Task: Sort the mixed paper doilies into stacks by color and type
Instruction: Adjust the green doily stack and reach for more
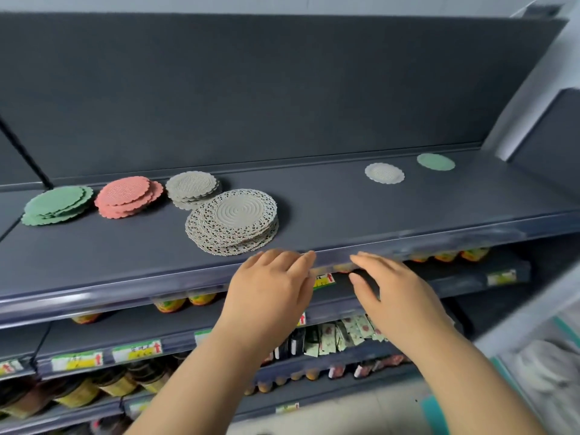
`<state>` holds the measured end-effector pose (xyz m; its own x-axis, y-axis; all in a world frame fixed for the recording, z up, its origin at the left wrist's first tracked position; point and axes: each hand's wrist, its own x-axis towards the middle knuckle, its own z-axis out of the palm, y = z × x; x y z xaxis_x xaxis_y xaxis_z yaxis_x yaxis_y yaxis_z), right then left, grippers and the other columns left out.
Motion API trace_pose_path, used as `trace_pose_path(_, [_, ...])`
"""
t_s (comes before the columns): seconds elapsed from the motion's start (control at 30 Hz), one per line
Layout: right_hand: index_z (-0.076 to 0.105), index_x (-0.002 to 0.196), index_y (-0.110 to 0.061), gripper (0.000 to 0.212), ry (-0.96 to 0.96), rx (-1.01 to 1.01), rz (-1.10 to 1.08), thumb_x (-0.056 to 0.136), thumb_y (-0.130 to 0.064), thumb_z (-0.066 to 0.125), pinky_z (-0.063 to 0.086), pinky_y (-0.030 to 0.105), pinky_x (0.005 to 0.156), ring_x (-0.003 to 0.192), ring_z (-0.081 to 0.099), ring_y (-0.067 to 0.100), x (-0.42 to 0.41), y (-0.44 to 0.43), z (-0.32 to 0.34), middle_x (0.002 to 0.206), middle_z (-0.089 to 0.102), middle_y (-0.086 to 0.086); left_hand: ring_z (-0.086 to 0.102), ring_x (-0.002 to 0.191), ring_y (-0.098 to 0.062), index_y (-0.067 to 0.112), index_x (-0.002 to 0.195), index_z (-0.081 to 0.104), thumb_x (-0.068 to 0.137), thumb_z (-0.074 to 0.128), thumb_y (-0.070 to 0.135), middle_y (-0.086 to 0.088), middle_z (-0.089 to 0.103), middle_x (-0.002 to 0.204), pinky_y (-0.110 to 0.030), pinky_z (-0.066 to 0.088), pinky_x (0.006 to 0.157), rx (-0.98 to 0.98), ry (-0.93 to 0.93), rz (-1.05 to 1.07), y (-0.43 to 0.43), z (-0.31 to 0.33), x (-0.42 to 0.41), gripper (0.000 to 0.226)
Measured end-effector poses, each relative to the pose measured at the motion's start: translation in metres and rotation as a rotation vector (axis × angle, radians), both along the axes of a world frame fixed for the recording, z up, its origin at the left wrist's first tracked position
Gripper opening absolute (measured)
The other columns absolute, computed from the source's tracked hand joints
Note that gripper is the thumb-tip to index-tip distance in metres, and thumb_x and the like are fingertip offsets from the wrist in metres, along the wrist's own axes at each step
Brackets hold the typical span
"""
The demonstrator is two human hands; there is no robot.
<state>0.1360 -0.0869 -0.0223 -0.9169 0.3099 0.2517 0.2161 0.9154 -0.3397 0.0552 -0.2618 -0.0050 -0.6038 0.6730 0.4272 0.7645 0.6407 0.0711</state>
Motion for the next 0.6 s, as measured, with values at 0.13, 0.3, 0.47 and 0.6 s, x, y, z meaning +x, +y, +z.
trace_pose_path(0.13, [0.047, 0.13, -0.03, 0.04, 0.005, -0.012, 0.014, 0.091, -0.039, 0.042, 0.036, 0.021, 0.095, 0.123, 0.042, 0.005, -0.02, 0.003, -0.004, 0.135, 0.047, -0.015, 0.067, 0.087, -0.023, 0.014, 0.108, 0.068, 0.088, 0.045, 0.031, 0.0, 0.071, 0.092, -0.033, 0.053, 0.075, 0.014, -0.002, -0.007, 0.002, -0.002, -0.022, 0.035])
trace_pose_path(0.3, [0.049, 0.129, -0.029, 0.039, 0.023, 0.007, 0.055, 0.091, -0.037, 0.045, 0.034, 0.019, 0.097, 0.125, 0.039, 0.002, -0.063, 0.007, 0.002, 0.135, 0.047, -0.015, 0.066, 0.089, -0.021, 0.015, 0.107, 0.068, 0.085, 0.051, 0.029, 0.002, 0.071, 0.094, -0.033, 0.053, 0.075, 0.065, 0.006, 0.028, 0.005, -0.002, -0.065, 0.031])
trace_pose_path(0.47, [0.054, 0.125, -0.025, 0.037, 0.061, 0.017, 0.024, 0.09, -0.033, 0.049, 0.032, 0.019, 0.097, 0.123, 0.043, 0.005, -0.095, 0.027, 0.004, 0.132, 0.051, -0.012, 0.066, 0.091, -0.023, 0.015, 0.108, 0.068, 0.085, 0.056, 0.028, 0.002, 0.071, 0.095, -0.033, 0.053, 0.078, 0.062, 0.005, 0.005, 0.025, -0.006, -0.106, 0.03])
trace_pose_path(0.6, [0.056, 0.123, -0.022, 0.035, 0.069, 0.018, -0.018, 0.088, -0.03, 0.053, 0.036, 0.024, 0.096, 0.121, 0.047, 0.009, -0.103, 0.051, -0.002, 0.129, 0.054, -0.009, 0.067, 0.092, -0.024, 0.015, 0.109, 0.069, 0.084, 0.064, 0.027, 0.0, 0.072, 0.095, -0.035, 0.053, 0.08, 0.03, -0.003, -0.04, 0.054, -0.009, -0.123, 0.028])
